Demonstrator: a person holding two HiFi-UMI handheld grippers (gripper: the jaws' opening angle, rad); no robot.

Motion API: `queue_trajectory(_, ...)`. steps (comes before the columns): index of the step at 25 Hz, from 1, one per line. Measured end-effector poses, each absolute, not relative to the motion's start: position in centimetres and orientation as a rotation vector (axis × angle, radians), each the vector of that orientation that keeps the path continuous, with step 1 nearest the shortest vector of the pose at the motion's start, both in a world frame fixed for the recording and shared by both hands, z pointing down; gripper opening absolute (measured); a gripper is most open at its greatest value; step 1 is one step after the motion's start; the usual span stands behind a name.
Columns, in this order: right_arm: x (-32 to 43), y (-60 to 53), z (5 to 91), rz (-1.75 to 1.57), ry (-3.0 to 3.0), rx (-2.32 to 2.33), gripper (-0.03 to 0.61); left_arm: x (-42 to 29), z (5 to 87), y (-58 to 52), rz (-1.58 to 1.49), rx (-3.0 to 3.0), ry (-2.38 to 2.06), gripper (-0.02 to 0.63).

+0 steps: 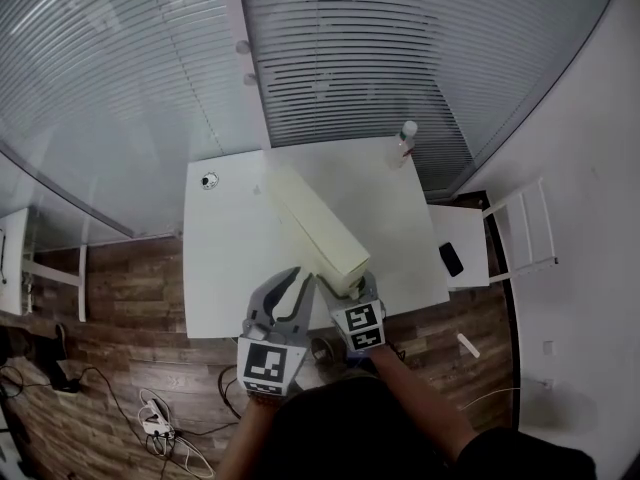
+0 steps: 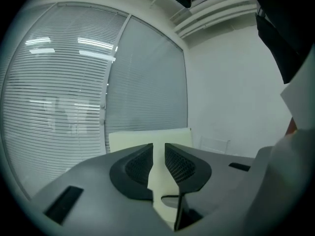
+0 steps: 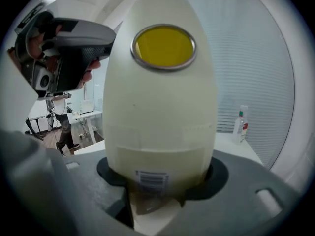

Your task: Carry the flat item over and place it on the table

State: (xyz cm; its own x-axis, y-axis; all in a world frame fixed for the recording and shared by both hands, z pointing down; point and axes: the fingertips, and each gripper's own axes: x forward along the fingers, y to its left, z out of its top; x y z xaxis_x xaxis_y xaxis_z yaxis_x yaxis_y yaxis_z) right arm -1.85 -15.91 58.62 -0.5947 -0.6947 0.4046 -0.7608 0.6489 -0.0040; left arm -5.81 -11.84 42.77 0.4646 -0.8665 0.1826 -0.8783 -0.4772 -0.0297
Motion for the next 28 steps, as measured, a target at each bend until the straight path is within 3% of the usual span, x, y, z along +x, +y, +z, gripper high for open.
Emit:
queue_trajectory(4,-2.1,-15.8,59.8,0.249,-2.484,1.089,0.276,-3.6,41.0,-11.8,0.224,2.640,-1.499,0.118)
queue_trajectory(18,-2.1,-15.0,61.8,0.226,-2.426,0.892,0.341,-0.1,42.6,-14.3,0.332,2.729,-1.342,0.114)
queue_trajectory(23,-1.7,-14.3,59.0,0.169,-2.520,0.930,0.344,-0.4,42.6,-13.8,0.304,2.730,-1.363,0.103)
queue_trajectory(28,-1.0,-13.1,50.6,0.025,-2.735,0.995,0.337,-0.9,42.6,-13.6,0.288,2.725,-1.367,0.100)
